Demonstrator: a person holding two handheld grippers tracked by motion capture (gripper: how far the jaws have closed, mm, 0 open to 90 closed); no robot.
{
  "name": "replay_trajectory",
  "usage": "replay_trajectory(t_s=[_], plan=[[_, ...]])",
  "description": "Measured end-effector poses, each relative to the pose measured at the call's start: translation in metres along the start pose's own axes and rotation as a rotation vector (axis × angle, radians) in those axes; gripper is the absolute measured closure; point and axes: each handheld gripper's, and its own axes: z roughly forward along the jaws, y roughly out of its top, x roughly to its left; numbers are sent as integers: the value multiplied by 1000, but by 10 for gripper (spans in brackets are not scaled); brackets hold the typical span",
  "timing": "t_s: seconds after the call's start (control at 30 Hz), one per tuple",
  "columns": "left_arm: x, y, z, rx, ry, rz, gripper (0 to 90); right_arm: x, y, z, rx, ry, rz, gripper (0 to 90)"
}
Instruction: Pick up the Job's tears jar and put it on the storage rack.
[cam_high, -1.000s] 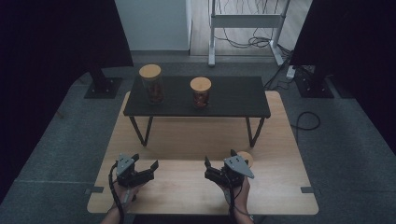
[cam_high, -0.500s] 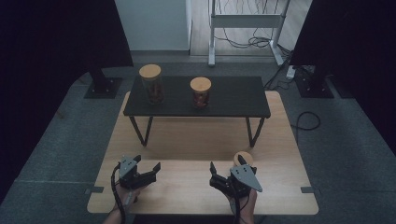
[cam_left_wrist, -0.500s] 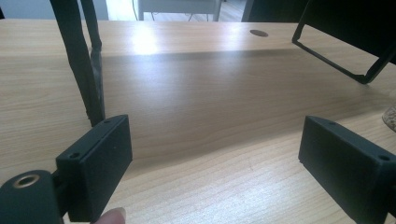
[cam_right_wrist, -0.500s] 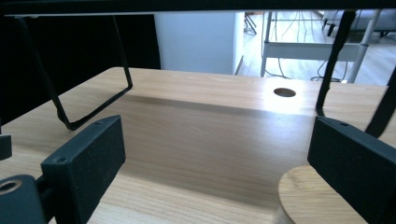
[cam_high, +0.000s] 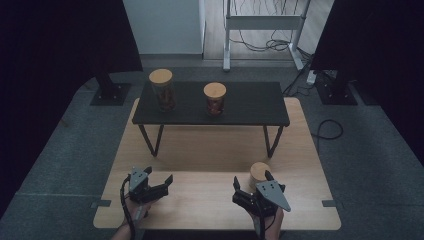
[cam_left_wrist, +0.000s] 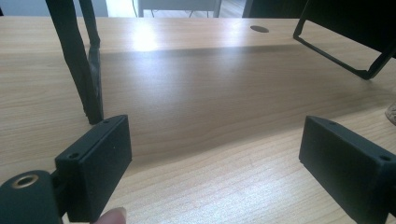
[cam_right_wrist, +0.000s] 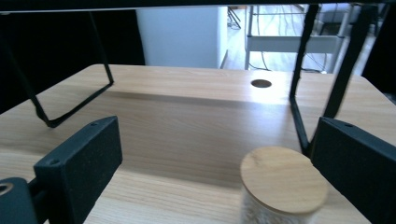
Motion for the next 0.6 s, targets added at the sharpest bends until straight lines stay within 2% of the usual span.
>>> replay_trajectory(t_s=[0.2,0.6], plan=[[0,0,0,1,0,2,89,-2,-2,-5,14,-35,30,0],[-1,0,1,6,-1,6,89,-5,-4,-5,52,-77,35,0]])
